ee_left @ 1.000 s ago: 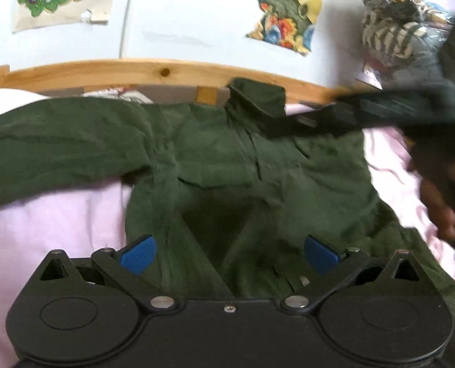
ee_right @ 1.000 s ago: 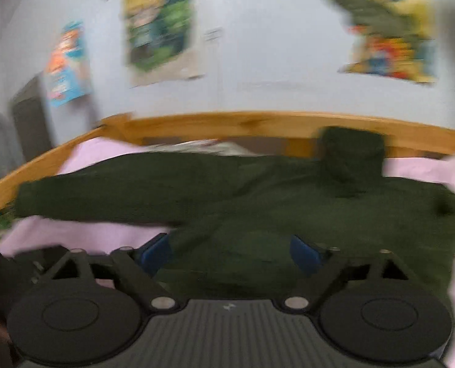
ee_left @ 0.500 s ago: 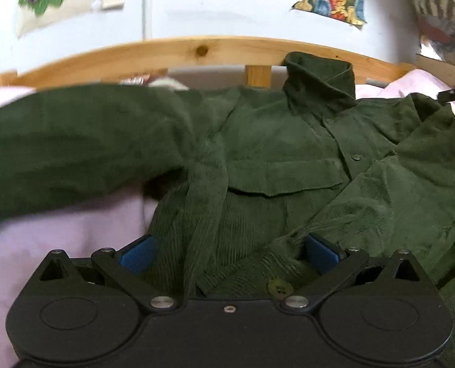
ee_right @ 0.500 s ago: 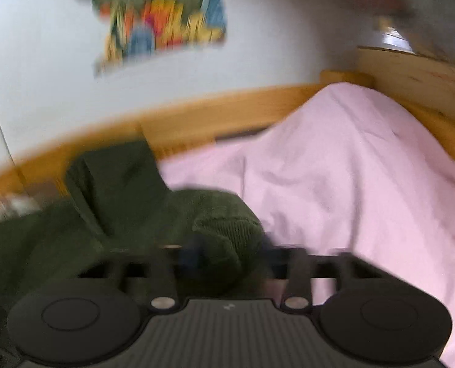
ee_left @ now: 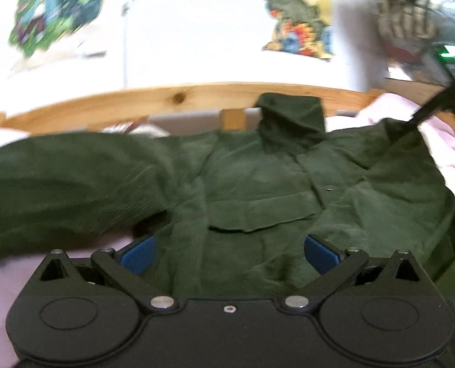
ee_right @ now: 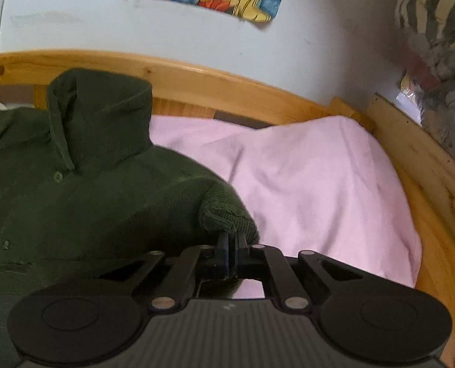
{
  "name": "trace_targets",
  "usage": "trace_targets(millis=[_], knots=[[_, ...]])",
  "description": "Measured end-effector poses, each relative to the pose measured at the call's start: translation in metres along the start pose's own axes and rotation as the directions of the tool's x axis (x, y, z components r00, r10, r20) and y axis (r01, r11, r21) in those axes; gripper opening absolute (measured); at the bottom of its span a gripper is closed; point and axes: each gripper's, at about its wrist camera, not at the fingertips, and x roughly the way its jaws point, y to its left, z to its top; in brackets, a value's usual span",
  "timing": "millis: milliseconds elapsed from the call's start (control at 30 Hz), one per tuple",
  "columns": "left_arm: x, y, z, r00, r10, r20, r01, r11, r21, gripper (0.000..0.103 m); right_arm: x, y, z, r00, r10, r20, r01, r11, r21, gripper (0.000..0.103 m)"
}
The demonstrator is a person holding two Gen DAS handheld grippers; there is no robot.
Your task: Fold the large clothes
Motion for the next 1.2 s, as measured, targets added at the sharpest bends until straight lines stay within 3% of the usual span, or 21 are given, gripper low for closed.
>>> trace_targets(millis=[133,233,267,333,400,500,600,667,733,800,933,1033,1067,1133,1200], knots=[[0.000,-0.010,0.001,1.000,-0.002,0.001,0.002,0.999,0.041,0.102,-0.015,-0.014,0.022,0.996,-0.061,0.072,0.065,0.997,-0.048,0.002],[0.008,-0.015,0.003,1.000,0.013,-0.021,-0.012,0.999,0.051,0.102,0.022,-0.023,0.031,0.992,-0.126,0.008,0.126,0.992,-0.017,0.003],[0.017,-0.019,0.003,0.999,0.031,-0.045,-0.028,0.998,0.064,0.102,0.036,-0.025,0.029,0.994,-0.111,-0.018,0.111,0.993,0.028,0.004],[0.037,-0.026,0.002,0.993,0.058,-0.106,-0.050,0.996,0.076,0.102,0.035,-0.025,0.018,0.995,-0.096,0.020,0.094,0.991,0.091,0.018],[0.050,-0.027,-0.001,0.983,0.068,-0.169,-0.054,0.995,0.085,0.102,0.015,-0.030,0.001,0.995,-0.043,0.091,0.032,0.992,0.122,0.070],[0.047,-0.016,-0.001,0.986,0.026,-0.162,-0.016,0.998,0.061,0.103,-0.019,-0.049,-0.028,0.985,0.046,0.165,-0.068,0.989,0.133,0.076],[0.051,-0.009,-0.001,0.982,0.005,-0.188,-0.004,1.000,0.007,0.103,-0.023,-0.066,-0.056,0.982,0.120,0.145,-0.144,0.975,0.167,0.077],[0.053,-0.008,-0.001,0.981,0.002,-0.192,-0.002,1.000,-0.003,0.103,-0.011,-0.070,-0.066,0.987,0.098,0.129,-0.120,0.977,0.175,0.076],[0.052,-0.009,-0.002,0.981,0.004,-0.192,-0.004,1.000,-0.001,0.103,0.002,-0.069,-0.062,0.990,0.049,0.129,-0.073,0.979,0.190,0.066],[0.050,-0.010,-0.003,0.982,0.010,-0.190,-0.008,1.000,0.008,0.103,0.007,-0.064,-0.048,0.991,0.048,0.129,-0.071,0.981,0.182,0.022],[0.047,-0.013,-0.006,0.984,0.015,-0.178,-0.011,1.000,0.023,0.103,0.014,-0.043,-0.032,0.996,0.020,0.086,-0.029,0.995,0.099,0.021],[0.049,-0.014,-0.007,0.984,0.016,-0.178,-0.011,1.000,0.028,0.103,0.037,-0.040,-0.022,1.000,-0.022,0.005,0.021,0.989,0.150,0.022],[0.050,-0.013,-0.007,0.984,0.014,-0.178,-0.009,1.000,0.025,0.103,0.042,-0.042,-0.020,1.000,-0.027,-0.001,0.027,0.983,0.179,0.004],[0.051,-0.012,-0.007,0.984,0.007,-0.179,-0.004,1.000,0.018,0.103,0.043,-0.046,-0.014,0.998,-0.046,0.040,0.036,0.975,0.221,0.002],[0.050,-0.010,-0.007,0.984,0.001,-0.178,0.001,1.000,0.013,0.103,0.041,-0.046,-0.010,0.979,-0.183,0.088,0.162,0.966,0.199,0.000]])
